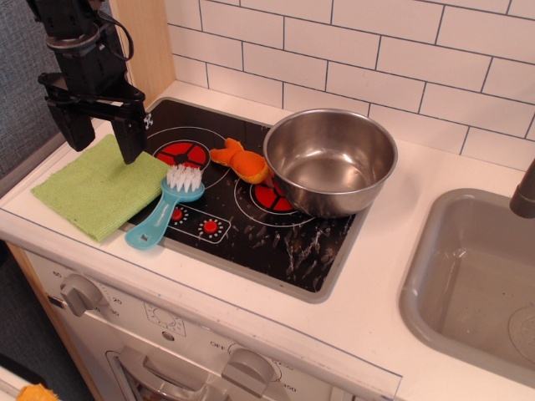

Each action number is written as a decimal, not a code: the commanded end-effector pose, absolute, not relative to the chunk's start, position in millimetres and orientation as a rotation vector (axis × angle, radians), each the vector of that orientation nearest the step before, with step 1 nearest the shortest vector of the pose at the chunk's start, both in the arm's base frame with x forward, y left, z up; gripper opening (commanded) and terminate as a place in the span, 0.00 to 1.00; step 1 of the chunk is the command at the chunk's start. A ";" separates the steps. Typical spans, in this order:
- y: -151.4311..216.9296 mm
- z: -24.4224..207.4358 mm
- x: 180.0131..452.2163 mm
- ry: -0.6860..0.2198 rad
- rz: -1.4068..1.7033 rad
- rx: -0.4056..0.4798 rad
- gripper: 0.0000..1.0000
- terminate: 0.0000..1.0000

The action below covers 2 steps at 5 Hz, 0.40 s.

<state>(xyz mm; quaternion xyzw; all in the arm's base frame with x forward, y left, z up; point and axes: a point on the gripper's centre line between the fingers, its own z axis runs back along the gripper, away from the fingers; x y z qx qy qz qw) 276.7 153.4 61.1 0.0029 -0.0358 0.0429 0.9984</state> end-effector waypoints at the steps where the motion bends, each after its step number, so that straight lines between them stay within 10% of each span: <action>1: 153.4 61.1 276.7 -0.072 0.086 0.006 1.00 0.00; 2: 121.9 77.0 295.5 -0.126 -0.004 -0.034 1.00 0.00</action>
